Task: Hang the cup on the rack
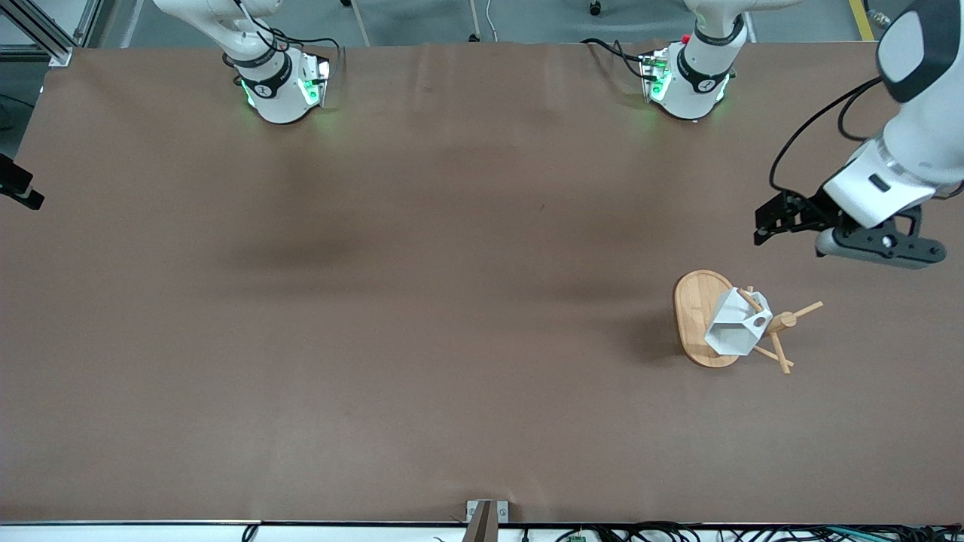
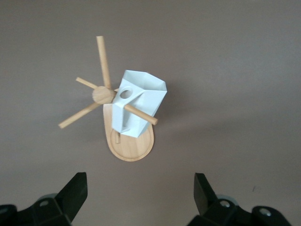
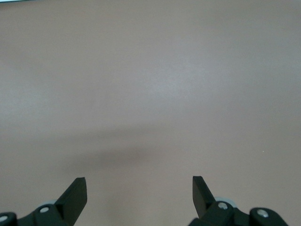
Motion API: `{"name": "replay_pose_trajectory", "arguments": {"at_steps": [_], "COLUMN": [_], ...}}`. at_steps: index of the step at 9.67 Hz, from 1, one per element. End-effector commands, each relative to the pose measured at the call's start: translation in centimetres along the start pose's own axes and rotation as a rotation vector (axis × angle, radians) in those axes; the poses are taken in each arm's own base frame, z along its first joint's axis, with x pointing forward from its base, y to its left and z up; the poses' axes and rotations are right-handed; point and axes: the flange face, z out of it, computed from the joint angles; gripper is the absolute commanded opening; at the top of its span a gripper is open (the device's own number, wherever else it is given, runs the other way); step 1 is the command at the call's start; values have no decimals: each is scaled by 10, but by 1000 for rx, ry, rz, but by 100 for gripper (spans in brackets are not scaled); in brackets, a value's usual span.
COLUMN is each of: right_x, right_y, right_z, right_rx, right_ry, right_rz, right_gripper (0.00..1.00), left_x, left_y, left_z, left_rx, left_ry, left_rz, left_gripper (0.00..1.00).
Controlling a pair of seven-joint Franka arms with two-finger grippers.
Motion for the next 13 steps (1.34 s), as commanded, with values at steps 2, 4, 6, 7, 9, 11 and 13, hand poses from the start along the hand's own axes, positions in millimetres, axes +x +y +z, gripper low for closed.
{"name": "replay_pose_trajectory", "arguments": {"at_steps": [2, 4, 6, 7, 9, 11, 13], "right_x": [-2, -1, -1, -2, -1, -1, -1], "right_y": [1, 1, 1, 1, 1, 1, 1], "right_z": [0, 1, 1, 0, 1, 1, 0], "right_rx": [-17, -17, -17, -17, -17, -17, -17], "right_ry": [-3, -3, -3, -2, -2, -3, 0], "right_rz": [17, 17, 17, 17, 18, 18, 18], "right_gripper": [99, 99, 99, 99, 100, 100, 100], "left_x": [-9, -20, -35, -38, -49, -46, -45], "left_y": [-13, -19, -15, -7, -8, -10, -14], "left_z": [-27, -41, -52, -54, -50, -52, -53], "left_rx": [16, 25, 79, 87, 99, 96, 96], "left_ry": [-38, -103, -106, -99, -69, -66, -65], "left_rz": [-15, -84, -88, -78, -104, -109, -118], "left_gripper": [100, 100, 100, 100, 100, 100, 100]}}
